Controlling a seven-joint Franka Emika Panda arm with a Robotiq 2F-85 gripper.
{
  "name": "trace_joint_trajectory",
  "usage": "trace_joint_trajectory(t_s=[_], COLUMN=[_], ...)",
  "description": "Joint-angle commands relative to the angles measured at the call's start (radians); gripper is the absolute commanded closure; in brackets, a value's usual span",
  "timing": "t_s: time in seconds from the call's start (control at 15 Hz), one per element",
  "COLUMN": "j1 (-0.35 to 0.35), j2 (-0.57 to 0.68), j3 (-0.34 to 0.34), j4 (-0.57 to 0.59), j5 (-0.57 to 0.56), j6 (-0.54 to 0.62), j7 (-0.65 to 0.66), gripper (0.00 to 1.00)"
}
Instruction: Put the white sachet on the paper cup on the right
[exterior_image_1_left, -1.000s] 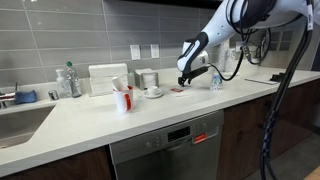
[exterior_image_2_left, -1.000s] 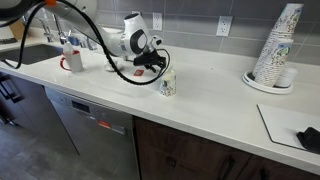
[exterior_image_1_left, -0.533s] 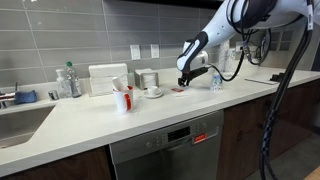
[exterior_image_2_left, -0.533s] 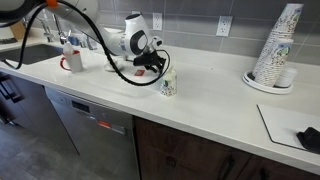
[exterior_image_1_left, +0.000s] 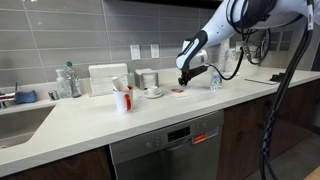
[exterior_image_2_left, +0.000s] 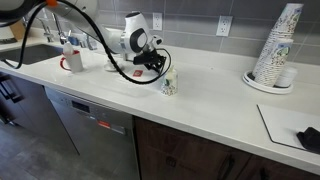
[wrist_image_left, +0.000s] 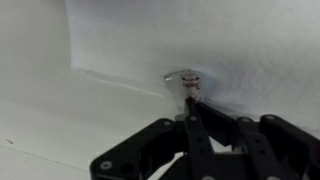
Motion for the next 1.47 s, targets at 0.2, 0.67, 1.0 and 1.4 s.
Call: trace_joint_trajectory(t_s=[0.2, 0.67, 1.0, 1.4], j1=[0.063, 0.121, 0.169, 0.196], j2=[-0.060, -0.178, -0.293, -0.424], j3=[-0.066, -0.139, -0.194, -0.211], j4=[-0.016, -0.065, -0.128, -0.213], j5=[-0.029, -0.086, -0.186, -0.336], j6=[-0.131, -0.244, -0.370, -0.515], j7=[0.048, 0.156, 0.288, 0.423], gripper=[0.99, 0.99, 0.99, 0.99])
